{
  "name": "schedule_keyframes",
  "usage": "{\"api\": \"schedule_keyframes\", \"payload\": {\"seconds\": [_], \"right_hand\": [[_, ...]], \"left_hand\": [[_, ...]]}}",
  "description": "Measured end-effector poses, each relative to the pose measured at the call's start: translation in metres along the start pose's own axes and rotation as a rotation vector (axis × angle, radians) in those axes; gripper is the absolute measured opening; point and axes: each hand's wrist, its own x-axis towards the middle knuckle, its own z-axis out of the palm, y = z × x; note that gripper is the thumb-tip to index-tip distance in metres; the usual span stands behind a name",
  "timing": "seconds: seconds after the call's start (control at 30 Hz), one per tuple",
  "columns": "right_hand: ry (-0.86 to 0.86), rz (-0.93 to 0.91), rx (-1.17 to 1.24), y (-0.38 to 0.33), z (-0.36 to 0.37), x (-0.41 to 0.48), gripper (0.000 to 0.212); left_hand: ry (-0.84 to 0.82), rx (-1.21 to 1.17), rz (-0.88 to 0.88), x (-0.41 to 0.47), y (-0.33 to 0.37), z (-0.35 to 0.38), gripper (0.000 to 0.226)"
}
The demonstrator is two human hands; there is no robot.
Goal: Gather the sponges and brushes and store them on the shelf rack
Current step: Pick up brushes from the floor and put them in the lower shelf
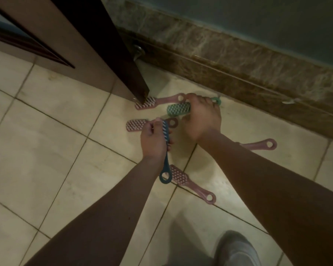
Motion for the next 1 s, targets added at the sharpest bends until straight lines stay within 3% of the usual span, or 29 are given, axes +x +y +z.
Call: {"api": "schedule_keyframes", "payload": {"seconds": [0.3,0.5,0.73,1.0], "right_hand": [[-0.102,-0.034,-0.124,0.002,0.008,-0.016,0.031],[-0.127,0.218,0.334,-0.008,-0.028,-0.078,0.022],[-0.147,0.422,0.576,-0.041,-0.14,-0.17,0.007],[-0.09,0.621,0.763,-0.094,-0.319,-0.252,0.017]], "left_hand": [[-0.02,0.033,-0.037,-0.011,-0.007,-0.005,0.02],[-0.006,0.094,-0.077,-0.055,0.011,-0.022,0.02],[-0.087,0.178,-0.077,-0.171,0.072,-0.044,0.027],[-0.256,0.22,-0.136,-0.326,0.195,-0.063,0.031]]}}
